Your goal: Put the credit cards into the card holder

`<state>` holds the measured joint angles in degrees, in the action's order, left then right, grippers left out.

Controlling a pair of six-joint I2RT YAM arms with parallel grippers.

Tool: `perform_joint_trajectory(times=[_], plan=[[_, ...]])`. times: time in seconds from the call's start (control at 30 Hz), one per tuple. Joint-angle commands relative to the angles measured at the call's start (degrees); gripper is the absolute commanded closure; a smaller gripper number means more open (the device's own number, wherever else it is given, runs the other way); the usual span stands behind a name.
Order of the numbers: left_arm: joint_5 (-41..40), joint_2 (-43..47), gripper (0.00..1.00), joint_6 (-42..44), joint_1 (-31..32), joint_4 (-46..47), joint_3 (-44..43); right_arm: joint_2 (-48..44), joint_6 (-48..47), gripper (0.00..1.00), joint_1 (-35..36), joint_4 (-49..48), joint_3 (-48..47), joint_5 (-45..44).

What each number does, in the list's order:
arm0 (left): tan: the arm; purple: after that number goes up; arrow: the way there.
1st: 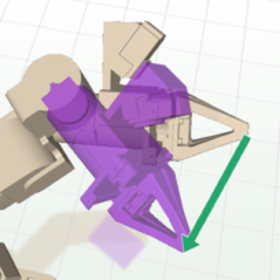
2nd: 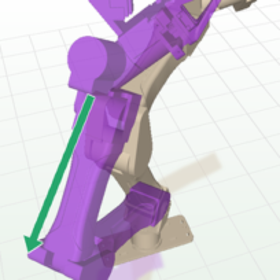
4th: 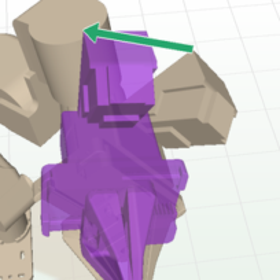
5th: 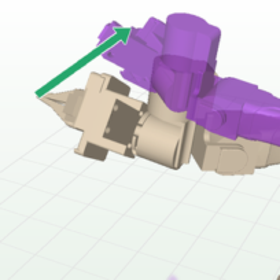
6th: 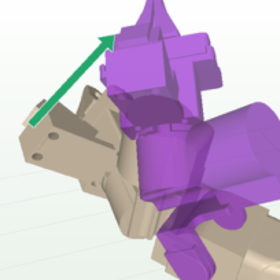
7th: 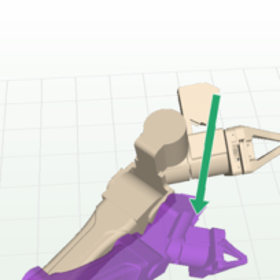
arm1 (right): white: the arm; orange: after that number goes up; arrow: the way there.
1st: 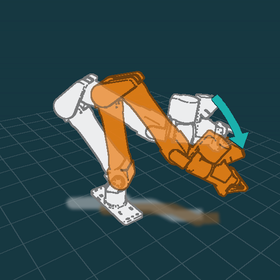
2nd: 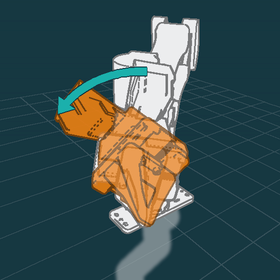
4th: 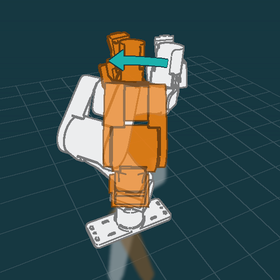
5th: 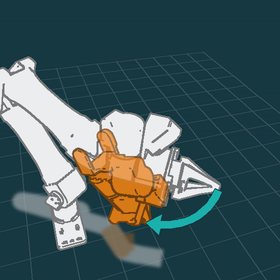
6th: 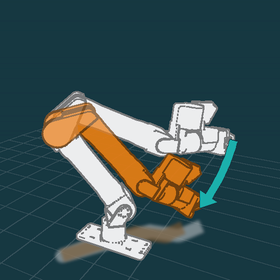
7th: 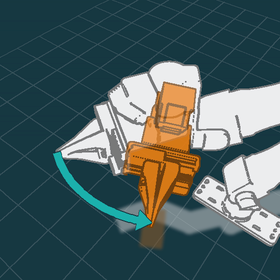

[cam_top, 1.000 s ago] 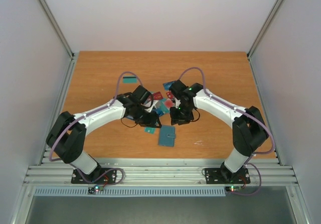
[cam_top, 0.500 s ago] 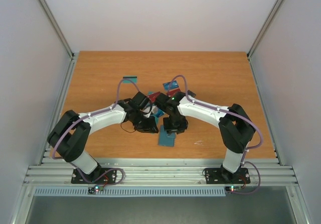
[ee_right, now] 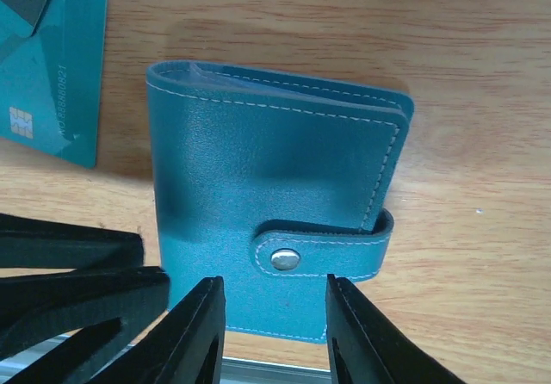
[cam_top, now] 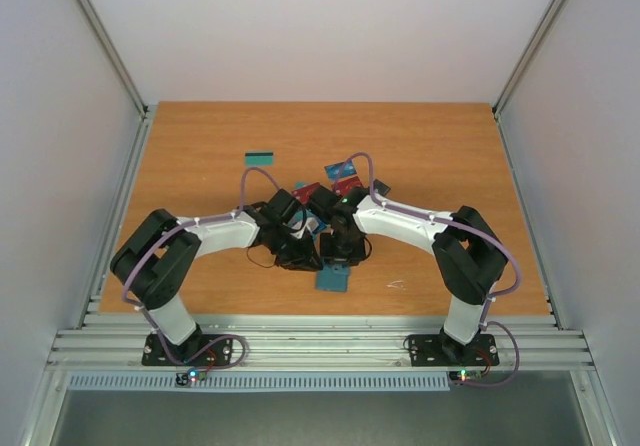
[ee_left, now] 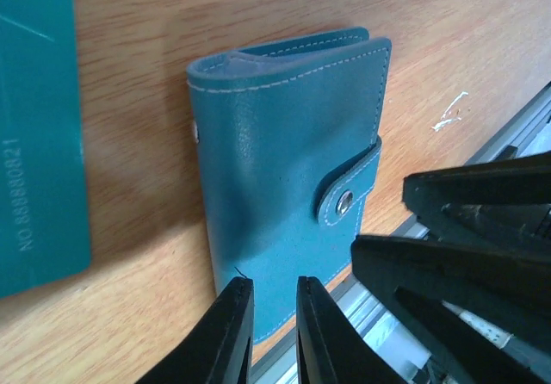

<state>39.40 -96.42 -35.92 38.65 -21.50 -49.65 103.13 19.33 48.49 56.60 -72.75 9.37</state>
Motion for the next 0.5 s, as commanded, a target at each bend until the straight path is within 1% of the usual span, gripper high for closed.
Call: perform_joint_trajectory(times=[0.0,0.2,0.47], plan=[[3.98,-2.33,0.85,-1.98,0.13,5.31,0.78,0.37,2.48,0.66,0.46,-2.8,0.84,1.78],[4.62,-3.94,0.85,-2.22,0.14,6.25,0.69,1.88,3.25,0.7,0.46,-3.76,1.33,1.36],[4.51,-5.36,0.86,-1.48,0.18,6.22,1.04,4.75,3.61,0.73,0.45,-1.52,0.79,-0.89]])
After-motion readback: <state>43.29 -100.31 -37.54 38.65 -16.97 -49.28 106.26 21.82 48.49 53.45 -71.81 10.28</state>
